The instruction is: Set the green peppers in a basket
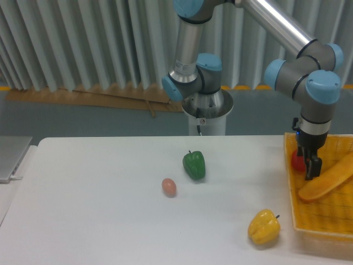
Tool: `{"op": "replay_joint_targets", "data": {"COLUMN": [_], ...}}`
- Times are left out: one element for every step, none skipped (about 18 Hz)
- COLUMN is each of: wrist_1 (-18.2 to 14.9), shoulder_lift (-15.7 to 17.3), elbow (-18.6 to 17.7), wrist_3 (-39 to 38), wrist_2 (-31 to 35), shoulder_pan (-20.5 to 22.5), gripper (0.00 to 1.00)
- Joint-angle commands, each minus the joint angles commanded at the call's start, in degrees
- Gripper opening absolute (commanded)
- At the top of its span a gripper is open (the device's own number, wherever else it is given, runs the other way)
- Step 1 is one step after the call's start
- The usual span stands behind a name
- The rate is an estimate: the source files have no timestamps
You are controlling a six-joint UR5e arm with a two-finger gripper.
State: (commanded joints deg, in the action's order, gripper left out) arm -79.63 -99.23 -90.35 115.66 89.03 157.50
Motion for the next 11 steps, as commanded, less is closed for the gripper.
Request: {"op": "replay_joint_targets", "data": {"wrist_1": [0.0,0.0,-0.09,-0.26,-0.18,-0.26,-0.26,-0.26,-0.26,-0.35,-0.44], "shoulder_lift": [0.09,0.44,0.79,1.31,2.28,2.46,2.55,2.64,2.9,3.34,3.77], "elbow": [-0.09,-0.18,-0.35,-0.61,-0.79,-0.79,-0.88,-0.79,-0.88,-0.79,-0.79], "wrist_3": [0.09,0.09,-0.26,-1.48,-4.71,-9.01,-11.05,-11.6,-12.12,-12.3,-13.0], "wrist_2": [-0.09,-0.09,0.0,0.17,0.18,0.26,0.35,0.27,0.44,0.44,0.44], "shoulder_pan": [-0.17,-0.52,-1.31,-2.71,-4.03,-5.0,-5.97,-6.67,-7.29,-7.56,-7.99], "gripper": [1.0,1.0,1.0,1.0,1.0,1.0,1.0,1.0,1.0,1.0,1.0]}}
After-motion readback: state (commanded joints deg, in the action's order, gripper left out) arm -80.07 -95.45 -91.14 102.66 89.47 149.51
